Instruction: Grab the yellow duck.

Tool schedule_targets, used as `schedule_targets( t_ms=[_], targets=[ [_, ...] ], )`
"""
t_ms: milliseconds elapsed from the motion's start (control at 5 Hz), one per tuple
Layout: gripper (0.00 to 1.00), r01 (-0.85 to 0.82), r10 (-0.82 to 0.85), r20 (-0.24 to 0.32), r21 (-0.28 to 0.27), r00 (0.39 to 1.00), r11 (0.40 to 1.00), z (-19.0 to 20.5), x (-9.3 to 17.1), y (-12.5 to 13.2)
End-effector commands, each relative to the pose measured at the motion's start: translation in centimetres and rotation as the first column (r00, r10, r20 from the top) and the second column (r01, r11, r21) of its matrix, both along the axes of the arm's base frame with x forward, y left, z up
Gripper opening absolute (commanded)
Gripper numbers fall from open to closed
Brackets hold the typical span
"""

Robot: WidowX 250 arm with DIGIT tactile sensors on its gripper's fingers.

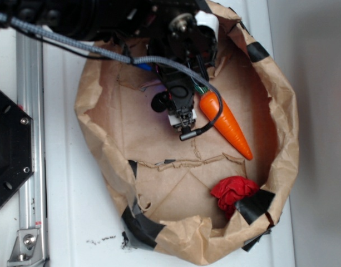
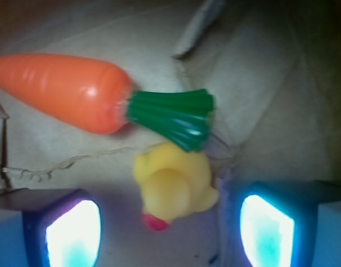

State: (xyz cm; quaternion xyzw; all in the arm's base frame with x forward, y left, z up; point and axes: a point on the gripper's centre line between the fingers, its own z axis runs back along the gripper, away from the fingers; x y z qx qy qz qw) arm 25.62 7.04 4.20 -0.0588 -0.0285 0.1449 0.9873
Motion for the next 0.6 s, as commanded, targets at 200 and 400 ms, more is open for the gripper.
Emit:
schedule_targets(
  t_ms=[200, 400],
  targets=[
    [1.0, 0.021, -0.021, 0.032, 0.021, 0.999, 1.0, -0.75, 2.06, 0.14],
    [0.0, 0.009, -0.01, 0.05, 0.019, 0.999, 1.0, -0.66, 1.98, 0.26]
  ],
)
